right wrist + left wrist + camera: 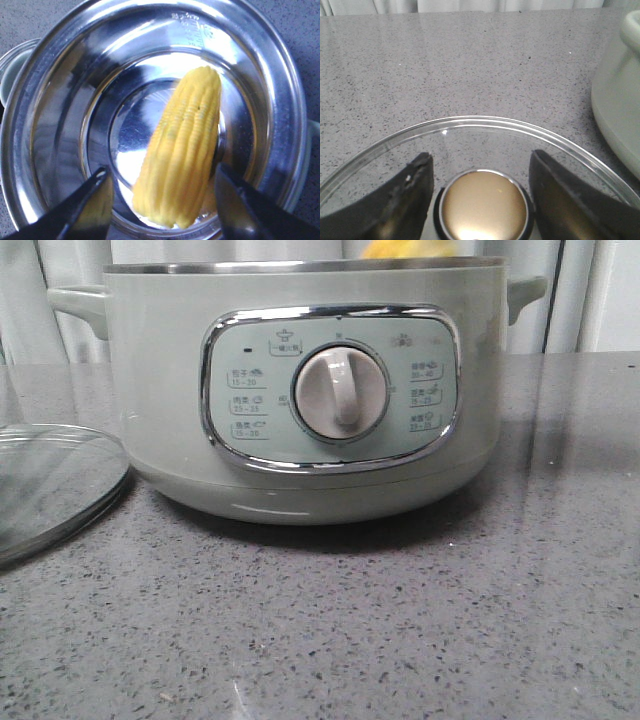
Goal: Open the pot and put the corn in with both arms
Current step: 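Carry the corn cob over the open pot and release it inside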
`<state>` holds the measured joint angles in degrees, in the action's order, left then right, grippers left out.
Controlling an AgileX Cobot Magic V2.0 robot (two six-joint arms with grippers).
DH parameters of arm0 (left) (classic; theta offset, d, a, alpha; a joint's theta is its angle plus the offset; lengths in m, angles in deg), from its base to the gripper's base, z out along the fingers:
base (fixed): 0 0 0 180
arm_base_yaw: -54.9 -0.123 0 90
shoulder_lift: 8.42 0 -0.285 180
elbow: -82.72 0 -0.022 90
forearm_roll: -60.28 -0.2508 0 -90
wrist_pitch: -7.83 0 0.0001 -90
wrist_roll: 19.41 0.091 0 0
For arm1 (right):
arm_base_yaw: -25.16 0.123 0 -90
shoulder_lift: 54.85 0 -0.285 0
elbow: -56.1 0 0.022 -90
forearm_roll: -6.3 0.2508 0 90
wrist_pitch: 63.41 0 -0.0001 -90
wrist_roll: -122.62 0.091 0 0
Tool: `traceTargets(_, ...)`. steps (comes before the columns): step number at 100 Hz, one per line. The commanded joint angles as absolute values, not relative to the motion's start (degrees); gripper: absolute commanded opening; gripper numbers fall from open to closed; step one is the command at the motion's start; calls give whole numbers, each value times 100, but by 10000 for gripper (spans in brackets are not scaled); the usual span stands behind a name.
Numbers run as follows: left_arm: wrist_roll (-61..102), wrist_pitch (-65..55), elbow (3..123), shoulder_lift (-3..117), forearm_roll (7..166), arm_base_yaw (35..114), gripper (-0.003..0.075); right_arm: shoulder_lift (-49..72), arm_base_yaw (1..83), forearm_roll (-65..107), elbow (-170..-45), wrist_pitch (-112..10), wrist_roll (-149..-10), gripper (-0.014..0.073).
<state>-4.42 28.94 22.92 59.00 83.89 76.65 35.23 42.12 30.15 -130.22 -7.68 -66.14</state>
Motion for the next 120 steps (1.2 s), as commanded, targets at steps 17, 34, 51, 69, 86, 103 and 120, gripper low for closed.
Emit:
traceTargets(17, -479, 3410, 2473, 5786, 8358, 7715, 369, 3361, 4200, 3211, -13244, -1200, -6656, 398)
traceTargets(34, -389, 3447, 2473, 5438, 8369, 7704, 368, 3338, 4200, 3211, -13322, -1200, -6778, 391)
traceTargets(51, -389, 3436, 2473, 4878, 8367, 7704, 368, 3105, 4200, 3211, -13336, -1210, -7136, 122)
traceTargets(69, -389, 3282, 2473, 4104, 8367, 7716, 248, 2744, 4200, 3164, -13336, -1197, -7197, -69)
traceTargets(86, -389, 2992, 2473, 3357, 8367, 7716, 45, 2353, 4200, 2873, -13314, -1272, -7197, -69)
traceTargets(103, -389, 2579, 2473, 2730, 8356, 7716, -20, 1731, 4200, 2300, -12849, -1880, -7197, -69)
traceTargets(120, -389, 2204, 2473, 2199, 8291, 7716, -20, 918, 4200, 1864, -11867, -2787, -7197, -69)
